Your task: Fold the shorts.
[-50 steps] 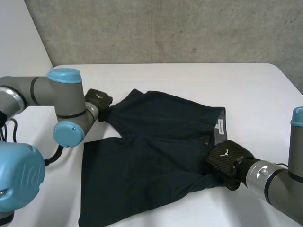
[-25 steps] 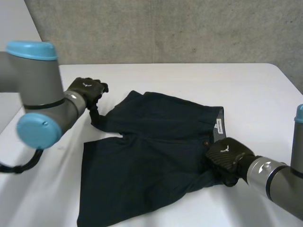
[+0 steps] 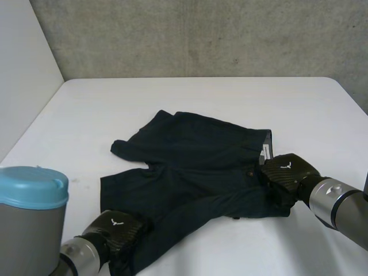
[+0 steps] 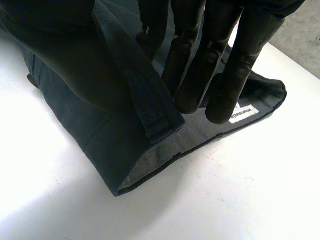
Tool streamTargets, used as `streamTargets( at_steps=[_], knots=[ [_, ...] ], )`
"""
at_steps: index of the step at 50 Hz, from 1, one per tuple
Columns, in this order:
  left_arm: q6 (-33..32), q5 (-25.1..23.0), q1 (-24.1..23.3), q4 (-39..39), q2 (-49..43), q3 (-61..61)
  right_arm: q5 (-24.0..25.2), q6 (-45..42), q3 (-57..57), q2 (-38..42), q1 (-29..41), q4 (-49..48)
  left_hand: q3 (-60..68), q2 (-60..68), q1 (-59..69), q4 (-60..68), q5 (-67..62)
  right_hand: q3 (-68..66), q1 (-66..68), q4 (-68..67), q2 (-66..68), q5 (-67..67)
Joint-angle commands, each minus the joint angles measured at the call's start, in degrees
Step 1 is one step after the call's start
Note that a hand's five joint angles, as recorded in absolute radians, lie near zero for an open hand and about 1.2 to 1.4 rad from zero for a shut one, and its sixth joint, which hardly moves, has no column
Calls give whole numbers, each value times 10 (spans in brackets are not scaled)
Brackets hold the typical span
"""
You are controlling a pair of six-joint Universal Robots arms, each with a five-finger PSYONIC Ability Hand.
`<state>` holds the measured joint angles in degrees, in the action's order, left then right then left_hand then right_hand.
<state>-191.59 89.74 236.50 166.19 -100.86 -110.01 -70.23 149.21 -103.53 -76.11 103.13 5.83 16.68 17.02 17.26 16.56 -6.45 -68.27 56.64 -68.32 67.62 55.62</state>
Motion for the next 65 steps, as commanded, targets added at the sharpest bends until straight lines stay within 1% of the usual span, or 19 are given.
streamTargets(
  at_steps=[1, 5, 12, 16, 20, 21, 24, 25, 27, 30, 33, 36, 40, 45, 48, 53, 56, 61, 65],
  knots=[
    [14, 66, -4, 83, -43, 9, 0, 0, -3, -2, 0, -2, 619, 616, 613, 620, -622, -117, 234, -117, 124, 144],
    [7, 92, -8, 109, -25, 23, -1, -1, -2, -6, 0, 0, 633, 630, 627, 634, -635, -117, 234, -117, 124, 144],
    [5, 86, -5, 108, 3, 32, -3, -7, 2, -42, -1, 6, 633, 630, 627, 634, -635, -117, 234, -117, 124, 144],
    [-9, 85, -3, 89, 10, 37, -1, -17, 9, -59, -1, 36, 633, 630, 627, 634, -635, -117, 234, -117, 124, 144],
    [-52, 84, -4, 28, 36, 52, 5, -75, 17, -86, -1, 143, 633, 630, 627, 634, -635, -117, 234, -117, 124, 144],
    [-60, 83, -4, 12, 43, 53, 10, -118, 17, -97, -2, 194, 633, 630, 627, 634, -635, -117, 234, -117, 124, 144],
    [-97, 71, -8, -45, 64, 55, 11, -193, 9, -107, -3, 268, 633, 630, 627, 634, -635, -117, 234, -117, 124, 144],
    [-106, 65, -9, -60, 66, 56, 5, -237, -3, -112, -4, 309, 633, 630, 627, 634, -635, -117, 234, -117, 124, 144],
    [-128, 48, -10, -85, 75, 59, 4, -275, -12, -114, -9, 346, 633, 630, 627, 634, -635, -117, 234, -117, 124, 144],
    [-160, 36, -3, -93, 91, 68, 10, -313, -12, -123, -36, 364, 633, 630, 627, 634, -635, -117, 234, -117, 124, 144],
    [-183, 34, 1, -79, 85, 88, 14, -286, 10, -121, -56, 327, 633, 630, 627, 634, -635, -117, 234, -117, 124, 144],
    [-201, 34, 12, -35, 49, 130, 16, -242, 33, -109, -56, 283, 633, 630, 627, 634, -635, -117, 234, -117, 124, 144],
    [-208, 37, 20, 22, -20, 202, 5, -167, 84, -56, -54, 211, 633, 630, 627, 634, -635, -117, 234, -117, 124, 144],
    [-205, 41, 19, 67, -148, 353, -14, -124, 126, -12, -47, 171, 633, 630, 627, 634, -635, -117, 234, -117, 124, 144],
    [-206, 41, 14, 72, -203, 428, -39, -108, 151, 6, -26, 139, 633, 630, 627, 634, -635, -117, 234, -117, 124, 144],
    [-207, 49, 7, 74, -344, 603, -93, -105, 191, 54, 3, 74, 633, 630, 627, 634, -635, -117, 234, -117, 124, 144],
    [-207, 55, 6, 75, -400, 672, -115, -103, 213, 81, 11, 40, 633, 630, 627, 634, -635, -117, 234, -117, 124, 144],
    [-218, 56, 4, 77, -511, 808, -124, -103, 242, 132, 13, -17, 633, 630, 627, 634, -635, -117, 234, -117, 124, 144],
    [-223, 56, 3, 80, -564, 872, -130, -102, 265, 179, 13, -52, 633, 630, 627, 634, -635, -117, 234, -117, 124, 144]
  ],
)
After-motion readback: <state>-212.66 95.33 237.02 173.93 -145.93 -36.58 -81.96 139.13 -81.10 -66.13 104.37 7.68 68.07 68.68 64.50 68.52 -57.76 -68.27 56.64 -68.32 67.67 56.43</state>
